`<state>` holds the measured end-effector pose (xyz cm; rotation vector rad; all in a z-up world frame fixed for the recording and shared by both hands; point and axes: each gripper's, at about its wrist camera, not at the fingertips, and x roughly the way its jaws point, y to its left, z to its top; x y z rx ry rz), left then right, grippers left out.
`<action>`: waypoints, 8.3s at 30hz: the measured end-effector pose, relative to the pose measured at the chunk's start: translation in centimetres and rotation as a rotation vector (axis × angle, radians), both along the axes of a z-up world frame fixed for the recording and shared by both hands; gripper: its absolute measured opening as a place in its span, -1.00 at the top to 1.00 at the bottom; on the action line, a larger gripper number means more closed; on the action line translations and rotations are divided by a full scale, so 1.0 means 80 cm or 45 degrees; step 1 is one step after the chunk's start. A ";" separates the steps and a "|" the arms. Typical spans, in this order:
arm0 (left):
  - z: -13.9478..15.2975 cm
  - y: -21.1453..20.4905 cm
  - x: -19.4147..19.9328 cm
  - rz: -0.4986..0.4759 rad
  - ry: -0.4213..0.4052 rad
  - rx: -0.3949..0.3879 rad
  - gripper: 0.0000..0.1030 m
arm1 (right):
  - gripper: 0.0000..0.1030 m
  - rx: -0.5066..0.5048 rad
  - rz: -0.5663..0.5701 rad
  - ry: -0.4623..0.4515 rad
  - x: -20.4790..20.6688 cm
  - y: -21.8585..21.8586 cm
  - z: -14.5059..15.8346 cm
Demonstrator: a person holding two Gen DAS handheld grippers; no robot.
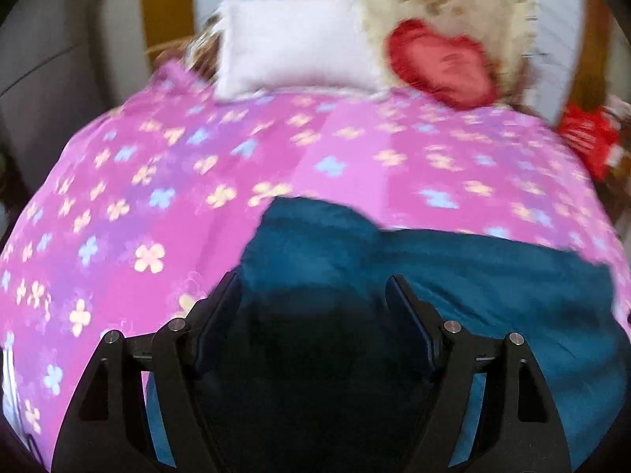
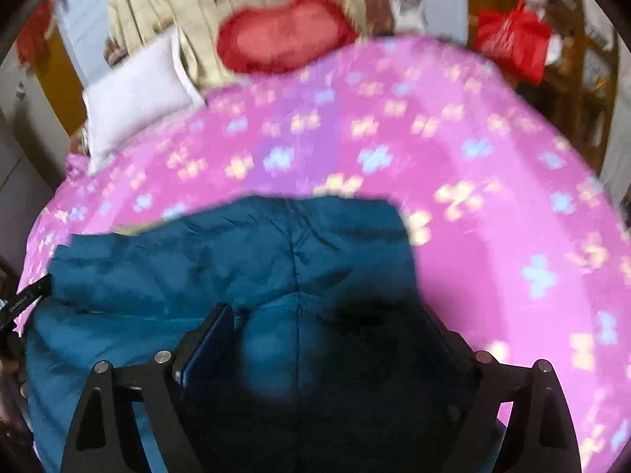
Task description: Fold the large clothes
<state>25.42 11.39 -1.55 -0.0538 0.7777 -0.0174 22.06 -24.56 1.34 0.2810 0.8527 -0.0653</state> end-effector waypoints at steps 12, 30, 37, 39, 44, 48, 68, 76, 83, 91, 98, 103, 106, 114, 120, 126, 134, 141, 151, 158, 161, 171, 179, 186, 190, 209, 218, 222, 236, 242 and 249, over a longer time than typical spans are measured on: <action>-0.049 -0.061 -0.132 -0.183 0.040 -0.136 -0.74 | -1.00 -0.007 0.238 -0.210 -0.160 0.104 -0.045; -0.072 -0.073 -0.147 -0.161 -0.039 -0.009 -0.80 | -1.00 -0.128 0.347 -0.179 -0.188 0.120 -0.041; -0.072 -0.073 -0.148 -0.156 -0.041 -0.005 -0.80 | -1.00 -0.118 0.348 -0.205 -0.189 0.114 -0.046; -0.072 -0.072 -0.149 -0.156 -0.041 -0.008 -0.80 | -1.00 -0.124 0.346 -0.211 -0.192 0.116 -0.047; -0.071 -0.071 -0.149 -0.155 -0.043 -0.018 -0.81 | -1.00 -0.138 0.350 -0.231 -0.193 0.119 -0.051; -0.070 -0.071 -0.152 -0.139 -0.052 -0.021 -0.88 | -1.00 -0.101 0.358 -0.221 -0.190 0.115 -0.053; -0.067 -0.058 -0.153 -0.132 -0.059 -0.111 -0.99 | -1.00 -0.108 0.360 -0.212 -0.189 0.115 -0.055; -0.067 -0.057 -0.153 -0.132 -0.059 -0.112 -0.99 | -1.00 -0.113 0.360 -0.212 -0.188 0.116 -0.055; -0.067 -0.057 -0.153 -0.132 -0.060 -0.112 -0.99 | -1.00 -0.112 0.366 -0.214 -0.188 0.114 -0.055; -0.067 -0.057 -0.154 -0.132 -0.060 -0.112 -0.99 | -1.00 -0.110 0.366 -0.214 -0.188 0.113 -0.054; -0.067 -0.056 -0.154 -0.132 -0.060 -0.113 -0.99 | -1.00 -0.112 0.366 -0.212 -0.187 0.114 -0.054; -0.067 -0.056 -0.154 -0.132 -0.060 -0.113 -0.99 | -1.00 -0.111 0.366 -0.213 -0.187 0.114 -0.054; -0.067 -0.056 -0.154 -0.132 -0.060 -0.113 -0.99 | -1.00 -0.112 0.366 -0.213 -0.187 0.114 -0.055; -0.067 -0.055 -0.154 -0.131 -0.060 -0.114 -0.99 | -1.00 -0.111 0.367 -0.213 -0.187 0.113 -0.055; -0.067 -0.055 -0.154 -0.131 -0.061 -0.114 -0.99 | -1.00 -0.113 0.366 -0.213 -0.187 0.113 -0.054; -0.067 -0.055 -0.154 -0.131 -0.061 -0.114 -0.99 | -1.00 -0.111 0.367 -0.213 -0.187 0.113 -0.054; -0.067 -0.055 -0.154 -0.131 -0.061 -0.113 -0.99 | -1.00 -0.113 0.367 -0.213 -0.187 0.113 -0.054; -0.066 -0.055 -0.155 -0.131 -0.061 -0.113 -0.99 | -1.00 -0.112 0.367 -0.213 -0.187 0.113 -0.054; -0.067 -0.054 -0.154 -0.131 -0.061 -0.114 -0.99 | -1.00 -0.112 0.367 -0.212 -0.187 0.113 -0.054; -0.066 -0.055 -0.154 -0.128 -0.060 -0.115 -0.99 | -1.00 -0.113 0.367 -0.212 -0.187 0.113 -0.054; -0.066 -0.055 -0.154 -0.128 -0.061 -0.117 -0.99 | -1.00 -0.116 0.367 -0.212 -0.187 0.114 -0.054; -0.064 -0.060 -0.154 -0.164 -0.041 -0.080 -0.99 | -1.00 -0.113 0.364 -0.213 -0.187 0.114 -0.054; -0.062 -0.059 -0.159 -0.171 -0.061 -0.114 -0.99 | -0.94 -0.163 0.256 -0.237 -0.191 0.104 -0.027; -0.063 -0.064 -0.160 -0.164 -0.053 -0.098 -0.99 | -0.94 -0.169 -0.002 -0.436 -0.184 0.066 0.020; -0.063 -0.065 -0.161 -0.156 -0.057 -0.111 -0.99 | -0.95 -0.172 0.069 -0.260 -0.150 0.073 -0.012; 0.029 0.075 -0.114 -0.034 0.013 -0.149 -0.99 | -0.99 -0.100 0.048 -0.204 -0.166 0.052 -0.032; -0.063 0.132 -0.025 -0.217 0.427 -0.549 -0.99 | -1.00 -0.084 0.057 -0.163 -0.168 0.043 -0.043; -0.058 0.122 -0.024 -0.320 0.368 -0.536 -0.99 | -1.00 -0.093 0.064 -0.155 -0.165 0.044 -0.047; -0.065 0.122 -0.039 -0.319 0.117 -0.490 0.00 | -1.00 -0.096 0.069 -0.157 -0.162 0.046 -0.051; -0.072 0.116 -0.036 -0.259 0.175 -0.417 -0.46 | -1.00 -0.075 0.074 -0.136 -0.164 0.043 -0.048; -0.072 0.094 -0.032 -0.304 0.200 -0.294 -0.73 | -1.00 -0.014 0.091 -0.123 -0.167 0.031 -0.046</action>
